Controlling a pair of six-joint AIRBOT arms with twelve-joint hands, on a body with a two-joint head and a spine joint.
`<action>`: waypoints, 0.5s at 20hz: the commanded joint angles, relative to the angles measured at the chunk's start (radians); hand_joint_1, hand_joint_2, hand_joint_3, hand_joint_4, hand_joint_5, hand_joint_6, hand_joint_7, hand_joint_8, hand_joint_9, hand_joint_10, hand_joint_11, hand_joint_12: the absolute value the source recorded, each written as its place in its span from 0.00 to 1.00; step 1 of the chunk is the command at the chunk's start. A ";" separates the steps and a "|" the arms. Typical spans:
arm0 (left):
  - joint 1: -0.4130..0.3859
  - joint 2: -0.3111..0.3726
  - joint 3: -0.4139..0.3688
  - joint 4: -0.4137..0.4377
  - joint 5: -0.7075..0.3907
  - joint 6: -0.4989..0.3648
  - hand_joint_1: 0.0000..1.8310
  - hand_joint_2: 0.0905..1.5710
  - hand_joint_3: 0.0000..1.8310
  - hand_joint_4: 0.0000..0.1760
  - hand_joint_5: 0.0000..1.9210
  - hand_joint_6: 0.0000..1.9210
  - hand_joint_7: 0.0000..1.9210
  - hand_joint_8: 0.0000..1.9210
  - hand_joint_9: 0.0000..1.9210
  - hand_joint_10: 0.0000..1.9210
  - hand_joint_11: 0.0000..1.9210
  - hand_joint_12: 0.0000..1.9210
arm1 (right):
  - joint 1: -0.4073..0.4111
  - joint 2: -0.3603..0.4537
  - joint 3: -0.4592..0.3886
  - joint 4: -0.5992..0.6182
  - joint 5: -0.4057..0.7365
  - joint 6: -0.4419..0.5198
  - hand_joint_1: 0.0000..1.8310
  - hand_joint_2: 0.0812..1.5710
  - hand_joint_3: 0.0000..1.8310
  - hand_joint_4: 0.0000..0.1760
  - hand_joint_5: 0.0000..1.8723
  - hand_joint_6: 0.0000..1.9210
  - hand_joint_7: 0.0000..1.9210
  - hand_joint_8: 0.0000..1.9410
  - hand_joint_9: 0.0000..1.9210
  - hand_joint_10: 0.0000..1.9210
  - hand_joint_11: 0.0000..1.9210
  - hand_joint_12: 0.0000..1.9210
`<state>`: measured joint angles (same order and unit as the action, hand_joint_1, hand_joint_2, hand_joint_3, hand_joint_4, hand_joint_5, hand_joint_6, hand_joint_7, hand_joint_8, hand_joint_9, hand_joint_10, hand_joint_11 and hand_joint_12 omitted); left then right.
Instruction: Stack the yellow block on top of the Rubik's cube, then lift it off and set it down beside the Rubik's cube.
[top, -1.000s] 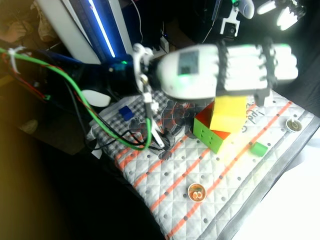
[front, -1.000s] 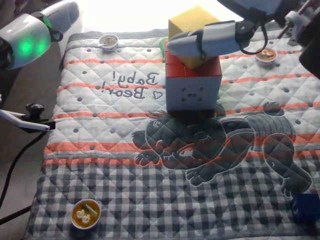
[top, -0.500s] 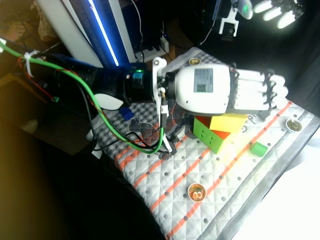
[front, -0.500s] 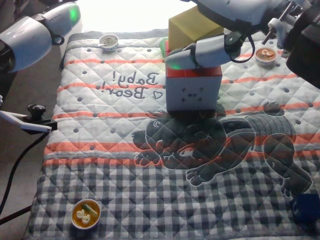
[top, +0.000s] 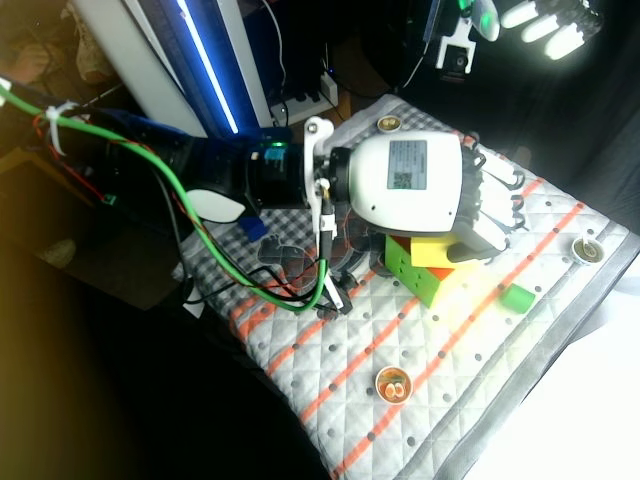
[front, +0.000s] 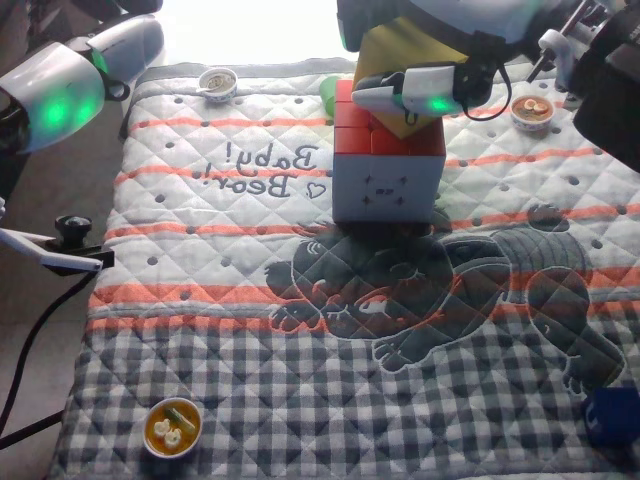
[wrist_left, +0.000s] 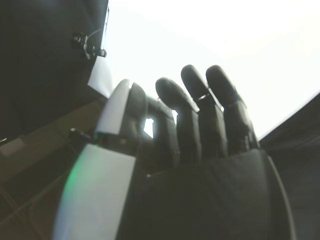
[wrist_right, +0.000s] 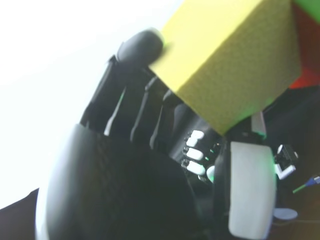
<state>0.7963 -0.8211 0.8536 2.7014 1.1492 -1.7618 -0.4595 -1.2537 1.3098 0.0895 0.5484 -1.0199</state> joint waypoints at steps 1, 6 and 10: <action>-0.003 -0.003 0.000 0.022 0.130 -0.009 0.61 0.84 0.00 0.00 0.37 0.79 0.24 0.84 0.16 0.65 0.03 0.88 | 0.015 -0.003 0.001 0.002 0.112 0.005 0.66 0.78 0.00 0.00 0.32 0.71 0.45 0.73 0.53 0.82 0.50 0.92; 0.006 -0.003 0.000 0.012 0.131 -0.009 0.61 0.84 0.00 0.00 0.38 0.78 0.24 0.85 0.16 0.68 0.06 0.88 | 0.029 -0.003 -0.035 0.001 0.175 0.005 0.65 0.79 0.00 0.00 0.32 0.74 0.44 0.72 0.49 0.83 0.47 0.94; 0.018 0.003 -0.006 0.004 0.137 -0.009 0.62 0.84 0.00 0.00 0.38 0.77 0.23 0.85 0.16 0.64 0.05 0.87 | 0.030 0.053 -0.097 -0.011 0.267 0.005 0.65 0.78 0.00 0.00 0.35 0.72 0.44 0.73 0.45 0.87 0.41 0.97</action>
<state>0.8223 -0.8196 0.8505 2.6770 1.1648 -1.7618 -0.4458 -1.1999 1.2053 0.0776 0.6785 -1.0164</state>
